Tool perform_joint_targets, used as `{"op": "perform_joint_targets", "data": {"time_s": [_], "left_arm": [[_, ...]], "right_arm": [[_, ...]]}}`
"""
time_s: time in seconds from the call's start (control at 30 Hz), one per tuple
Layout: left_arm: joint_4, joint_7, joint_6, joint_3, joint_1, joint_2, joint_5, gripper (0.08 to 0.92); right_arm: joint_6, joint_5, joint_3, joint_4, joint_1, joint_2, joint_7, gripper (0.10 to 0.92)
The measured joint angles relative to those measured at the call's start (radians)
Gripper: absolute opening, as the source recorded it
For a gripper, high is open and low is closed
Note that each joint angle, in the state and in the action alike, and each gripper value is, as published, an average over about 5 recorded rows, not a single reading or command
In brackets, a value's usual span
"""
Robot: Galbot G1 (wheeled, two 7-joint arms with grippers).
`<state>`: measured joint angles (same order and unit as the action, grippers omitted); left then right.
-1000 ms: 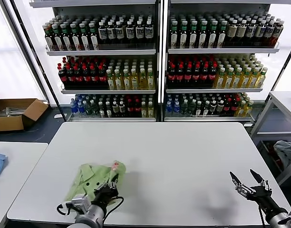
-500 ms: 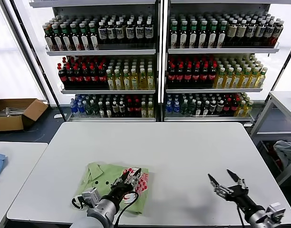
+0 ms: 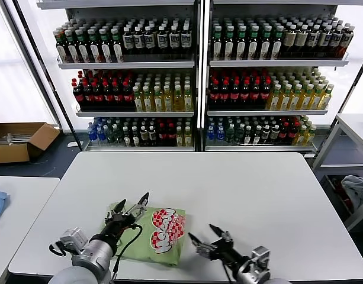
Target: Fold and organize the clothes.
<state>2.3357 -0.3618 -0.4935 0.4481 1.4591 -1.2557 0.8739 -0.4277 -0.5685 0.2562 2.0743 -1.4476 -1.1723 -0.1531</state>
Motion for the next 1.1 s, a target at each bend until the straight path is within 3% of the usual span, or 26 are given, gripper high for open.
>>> {"op": "perform_joint_targets", "data": {"time_s": [0.23, 0.9, 1.0, 1.1], "left_arm": [[0.040, -0.005, -0.006, 0.039, 0.035, -0.033, -0.018, 0.823], [0.103, -0.014, -0.015, 0.099, 0.096, -0.080, -0.040, 0.823], [0.108, -0.014, -0.016, 0.102, 0.100, -0.082, -0.040, 0.823], [0.109, -0.015, -0.018, 0.102, 0.101, -0.085, -0.041, 0.823]], "right_arm": [[-0.041, 0.002, -0.150, -0.053, 0.087, -0.012, 0.038, 0.778], [-0.081, 0.040, -0.187, -0.073, 0.145, 0.020, 0.031, 0.204], [-0.081, 0.049, -0.148, -0.064, 0.133, 0.043, 0.010, 0.137], [-0.077, 0.054, -0.102, -0.062, 0.118, 0.074, -0.006, 0.119]]}}
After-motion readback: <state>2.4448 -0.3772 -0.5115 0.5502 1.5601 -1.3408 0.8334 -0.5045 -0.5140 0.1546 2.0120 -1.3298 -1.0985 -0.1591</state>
